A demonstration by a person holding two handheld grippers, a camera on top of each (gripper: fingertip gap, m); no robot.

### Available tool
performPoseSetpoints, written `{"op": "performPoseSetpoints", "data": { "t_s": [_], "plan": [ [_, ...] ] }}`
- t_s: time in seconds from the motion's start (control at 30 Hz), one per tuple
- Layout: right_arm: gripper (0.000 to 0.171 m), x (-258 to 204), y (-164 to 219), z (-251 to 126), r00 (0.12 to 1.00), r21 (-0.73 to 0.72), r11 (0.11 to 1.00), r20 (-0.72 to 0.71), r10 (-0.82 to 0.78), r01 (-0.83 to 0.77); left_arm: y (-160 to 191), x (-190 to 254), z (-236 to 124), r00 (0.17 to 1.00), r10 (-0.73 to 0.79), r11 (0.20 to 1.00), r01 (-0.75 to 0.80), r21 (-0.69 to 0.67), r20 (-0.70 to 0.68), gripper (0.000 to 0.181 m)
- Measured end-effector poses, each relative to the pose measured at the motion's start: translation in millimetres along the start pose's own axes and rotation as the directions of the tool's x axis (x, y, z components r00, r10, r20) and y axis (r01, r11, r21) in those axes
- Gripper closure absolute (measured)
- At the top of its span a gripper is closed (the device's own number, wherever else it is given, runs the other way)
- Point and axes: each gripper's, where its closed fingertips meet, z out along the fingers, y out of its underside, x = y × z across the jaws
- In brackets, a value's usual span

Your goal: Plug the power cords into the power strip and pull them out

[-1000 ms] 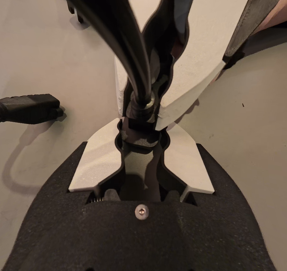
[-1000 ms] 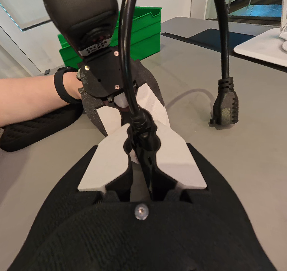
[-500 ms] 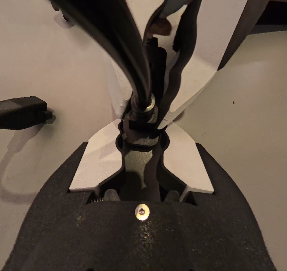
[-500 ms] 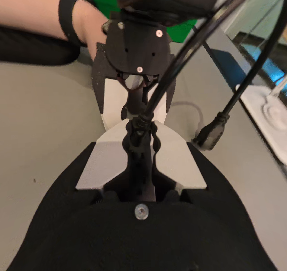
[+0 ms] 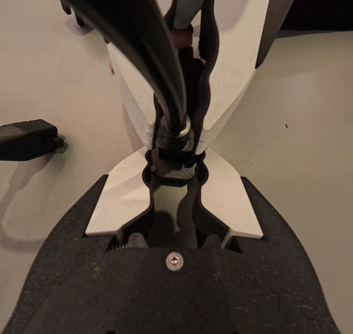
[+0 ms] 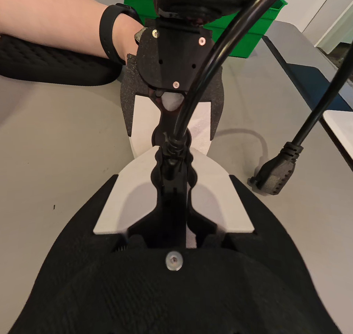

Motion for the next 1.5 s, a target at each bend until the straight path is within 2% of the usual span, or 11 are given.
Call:
{"op": "performPoseSetpoints", "data": {
  "t_s": [0.13,0.37,0.5,0.7,1.13,1.33,1.5],
  "plan": [
    [0.144,-3,5,2,0.998,-0.031,0.999,0.051,0.024,-0.023,0,0,0,1.000,0.000,1.000,0.000,0.001,0.000,0.136],
    [0.147,-3,2,4,0.991,0.022,0.997,0.118,0.068,-0.071,0,-1,0,1.000,-0.004,1.000,0.004,0.004,0.004,0.136],
    [0.148,-1,0,4,0.998,0.029,0.999,0.055,0.037,-0.038,1,-2,-1,1.000,-0.007,1.000,0.007,0.009,0.006,0.135],
    [0.146,1,-5,0,0.987,0.052,0.989,-0.084,-0.134,0.139,1,0,-1,1.000,-0.001,1.000,0.001,0.007,0.002,0.136],
    [0.150,5,-12,-5,0.948,0.032,0.975,-0.243,-0.205,0.219,-4,3,-5,0.998,-0.047,0.997,0.048,0.055,-0.030,0.135],
    [0.150,15,-17,-13,0.967,0.111,0.988,-0.241,-0.081,0.110,-13,2,-11,0.980,-0.166,0.976,0.180,0.120,-0.113,0.135],
    [0.149,23,-15,-15,0.975,0.150,0.988,-0.221,0.003,0.031,-17,-4,-9,0.983,-0.176,0.974,0.183,0.137,-0.056,0.131]
  ]
}}
